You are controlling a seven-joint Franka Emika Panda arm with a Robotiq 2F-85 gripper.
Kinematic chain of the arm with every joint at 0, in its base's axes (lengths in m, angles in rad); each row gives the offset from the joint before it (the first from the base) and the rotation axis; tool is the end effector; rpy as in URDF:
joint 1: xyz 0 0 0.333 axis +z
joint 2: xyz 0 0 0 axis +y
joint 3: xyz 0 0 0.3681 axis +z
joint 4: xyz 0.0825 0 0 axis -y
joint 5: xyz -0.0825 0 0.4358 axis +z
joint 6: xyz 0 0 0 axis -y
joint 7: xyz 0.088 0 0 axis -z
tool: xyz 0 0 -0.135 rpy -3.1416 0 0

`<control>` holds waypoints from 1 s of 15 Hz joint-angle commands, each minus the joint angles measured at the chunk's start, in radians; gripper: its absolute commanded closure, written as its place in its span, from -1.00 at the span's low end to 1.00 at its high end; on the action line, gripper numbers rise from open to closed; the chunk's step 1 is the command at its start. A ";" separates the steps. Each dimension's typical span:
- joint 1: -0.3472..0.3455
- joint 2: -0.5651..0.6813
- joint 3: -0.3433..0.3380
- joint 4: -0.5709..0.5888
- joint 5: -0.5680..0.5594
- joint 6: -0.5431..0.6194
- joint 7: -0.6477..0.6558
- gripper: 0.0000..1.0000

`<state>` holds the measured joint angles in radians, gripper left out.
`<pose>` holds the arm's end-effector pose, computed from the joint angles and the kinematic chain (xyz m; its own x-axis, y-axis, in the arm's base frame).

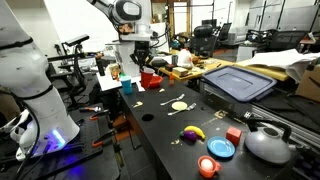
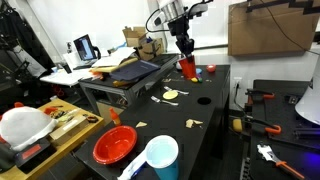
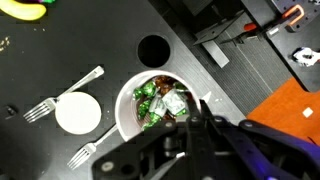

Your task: Move the red cup to the left

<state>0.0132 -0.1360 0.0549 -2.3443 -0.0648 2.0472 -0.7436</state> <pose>0.4956 0.0287 0.3685 0.6513 0.7419 -0.1592 0.7428 -0.6662 -0.0656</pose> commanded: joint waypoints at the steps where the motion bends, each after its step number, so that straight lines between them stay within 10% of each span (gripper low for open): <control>1: 0.057 -0.013 0.020 -0.053 -0.039 0.146 0.049 0.98; 15: 0.126 0.367 0.083 0.202 -0.220 0.314 0.271 0.98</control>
<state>0.1233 0.1777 0.1232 -2.1771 -0.2468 2.3430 -0.5258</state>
